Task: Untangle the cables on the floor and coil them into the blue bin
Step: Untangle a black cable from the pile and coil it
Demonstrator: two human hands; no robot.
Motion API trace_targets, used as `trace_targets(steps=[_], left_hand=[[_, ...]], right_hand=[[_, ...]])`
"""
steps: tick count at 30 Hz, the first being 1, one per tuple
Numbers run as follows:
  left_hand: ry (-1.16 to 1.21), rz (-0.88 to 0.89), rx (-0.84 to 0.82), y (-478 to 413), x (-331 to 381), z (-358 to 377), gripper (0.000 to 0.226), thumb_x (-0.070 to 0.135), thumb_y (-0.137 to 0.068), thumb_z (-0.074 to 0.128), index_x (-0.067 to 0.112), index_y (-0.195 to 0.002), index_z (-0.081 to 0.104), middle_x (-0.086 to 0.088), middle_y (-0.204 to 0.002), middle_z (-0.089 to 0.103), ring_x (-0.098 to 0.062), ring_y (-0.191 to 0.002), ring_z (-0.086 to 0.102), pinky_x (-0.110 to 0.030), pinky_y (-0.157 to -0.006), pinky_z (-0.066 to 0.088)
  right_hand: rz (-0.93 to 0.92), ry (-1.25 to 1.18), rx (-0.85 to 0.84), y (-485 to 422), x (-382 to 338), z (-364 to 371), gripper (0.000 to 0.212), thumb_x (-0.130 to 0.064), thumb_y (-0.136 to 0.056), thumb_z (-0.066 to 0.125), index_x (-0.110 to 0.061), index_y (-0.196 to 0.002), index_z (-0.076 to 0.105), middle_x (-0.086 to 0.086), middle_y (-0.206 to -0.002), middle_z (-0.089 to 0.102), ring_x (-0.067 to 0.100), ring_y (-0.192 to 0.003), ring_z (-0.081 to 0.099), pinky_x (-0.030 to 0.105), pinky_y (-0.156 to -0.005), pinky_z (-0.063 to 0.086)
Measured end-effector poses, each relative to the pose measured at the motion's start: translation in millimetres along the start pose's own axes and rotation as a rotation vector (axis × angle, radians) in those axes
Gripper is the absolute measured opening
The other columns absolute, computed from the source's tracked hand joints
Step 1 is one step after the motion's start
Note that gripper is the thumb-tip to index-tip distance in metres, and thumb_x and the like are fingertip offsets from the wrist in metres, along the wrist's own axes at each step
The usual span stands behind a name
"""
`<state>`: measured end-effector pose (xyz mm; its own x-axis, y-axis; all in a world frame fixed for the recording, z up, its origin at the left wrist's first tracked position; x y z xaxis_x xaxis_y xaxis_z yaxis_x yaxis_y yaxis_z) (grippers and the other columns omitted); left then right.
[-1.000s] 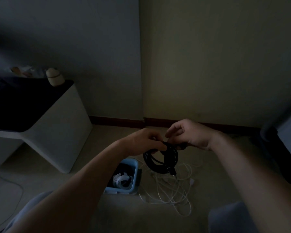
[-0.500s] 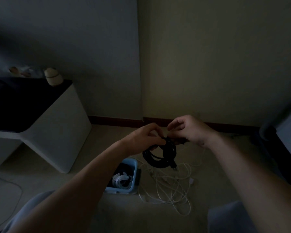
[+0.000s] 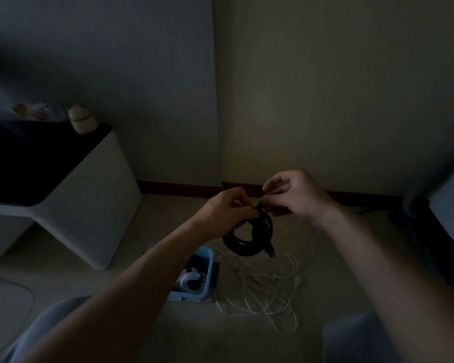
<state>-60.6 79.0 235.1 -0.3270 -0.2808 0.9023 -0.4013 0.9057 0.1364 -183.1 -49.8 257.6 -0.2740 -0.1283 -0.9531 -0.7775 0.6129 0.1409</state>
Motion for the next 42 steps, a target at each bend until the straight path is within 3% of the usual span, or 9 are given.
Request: trace_targets(steps=[6,9,15,21,25,29,35,38,42], left_hand=[[-0.062,-0.080,0.041,-7.6,-3.8,-2.8,0.011,0.027,-0.087,0.072,0.019,-0.088,0.065,0.004,-0.066,0.066,-0.009,-0.058,0.058,-0.029,-0.063,0.047],[-0.018,-0.094,0.050,-8.7,-4.6,-4.2,0.011,0.026,-0.087,0.072,0.019,-0.088,0.065,0.003,-0.063,0.066,-0.011,-0.058,0.058,-0.033,-0.065,0.046],[-0.009,-0.066,0.103,-8.3,-2.6,-3.9,0.010,0.020,-0.089,0.069,0.012,-0.095,0.071,0.004,-0.057,0.061,-0.008,-0.050,0.052,-0.027,-0.058,0.043],[-0.042,-0.050,0.167,-5.4,-1.2,-4.8,0.020,0.025,-0.092,0.065,0.008,-0.090,0.074,0.001,-0.058,0.062,-0.004,-0.044,0.049,-0.015,-0.045,0.037],[0.018,-0.083,0.191,-5.5,-5.0,-3.7,0.022,0.027,-0.095,0.062,0.009,-0.090,0.074,0.002,-0.056,0.061,-0.008,-0.046,0.046,-0.018,-0.044,0.034],[0.049,-0.092,0.222,-6.5,-7.2,-4.1,0.023,0.025,-0.096,0.060,0.009,-0.086,0.074,0.004,-0.055,0.060,-0.009,-0.048,0.046,-0.019,-0.046,0.034],[0.181,-0.133,0.286,-7.6,-10.1,-4.0,0.024,0.025,-0.097,0.059,0.006,-0.091,0.074,0.000,-0.059,0.061,-0.008,-0.048,0.047,-0.021,-0.049,0.035],[0.305,-0.155,0.289,-5.5,-8.5,-3.7,0.025,0.020,-0.098,0.058,-0.001,-0.098,0.071,-0.004,-0.062,0.060,-0.002,-0.040,0.047,-0.015,-0.043,0.035],[0.367,-0.210,0.232,-4.3,-10.4,-4.8,0.027,0.024,-0.099,0.058,0.002,-0.102,0.072,-0.005,-0.065,0.060,-0.007,-0.042,0.045,-0.019,-0.039,0.030]], right_hand=[[-0.078,0.079,0.074,-0.3,-1.4,3.9,0.021,-0.002,-0.075,0.083,-0.014,-0.083,0.068,0.005,-0.073,0.075,0.015,-0.065,0.071,0.037,-0.065,0.060],[-0.102,0.111,0.089,-1.2,-2.9,5.7,0.022,-0.004,-0.074,0.084,-0.017,-0.082,0.068,0.003,-0.073,0.075,0.014,-0.066,0.072,0.036,-0.064,0.060],[-0.128,0.165,0.069,4.1,-12.1,8.3,0.021,-0.008,-0.075,0.084,-0.017,-0.086,0.068,0.002,-0.077,0.076,0.014,-0.070,0.073,0.035,-0.060,0.061],[-0.175,0.206,0.095,6.4,-12.1,12.3,0.020,-0.011,-0.079,0.082,-0.024,-0.089,0.070,-0.005,-0.077,0.076,0.003,-0.071,0.072,0.015,-0.060,0.051],[-0.199,0.202,0.113,8.6,-10.5,17.0,0.022,-0.013,-0.085,0.077,-0.027,-0.099,0.069,-0.009,-0.083,0.076,-0.003,-0.078,0.070,0.010,-0.066,0.051],[-0.242,0.205,0.147,12.3,-10.8,22.7,0.024,-0.013,-0.088,0.074,-0.026,-0.106,0.067,-0.010,-0.087,0.077,-0.003,-0.085,0.070,0.020,-0.078,0.056],[-0.248,0.132,0.252,14.1,-7.1,30.6,0.022,-0.015,-0.083,0.079,-0.021,-0.100,0.066,-0.006,-0.079,0.076,0.001,-0.075,0.070,0.021,-0.073,0.055],[-0.240,0.101,0.254,10.2,-4.3,31.2,0.019,-0.015,-0.085,0.077,-0.021,-0.099,0.066,-0.006,-0.081,0.076,0.002,-0.078,0.071,0.022,-0.075,0.056],[-0.262,0.167,0.238,6.2,-2.6,31.0,0.019,-0.017,-0.086,0.077,-0.021,-0.102,0.067,-0.009,-0.081,0.075,-0.004,-0.081,0.068,0.010,-0.073,0.049]])
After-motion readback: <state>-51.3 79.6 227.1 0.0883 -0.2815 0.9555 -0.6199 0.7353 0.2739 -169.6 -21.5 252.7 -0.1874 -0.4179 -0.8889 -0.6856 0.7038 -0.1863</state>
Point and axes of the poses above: each hand's wrist, its own y-axis away from the middle knuckle, its own z-axis out of the palm, x = y × z, the point moved 3 cm from there along -y, towards the middle knuckle
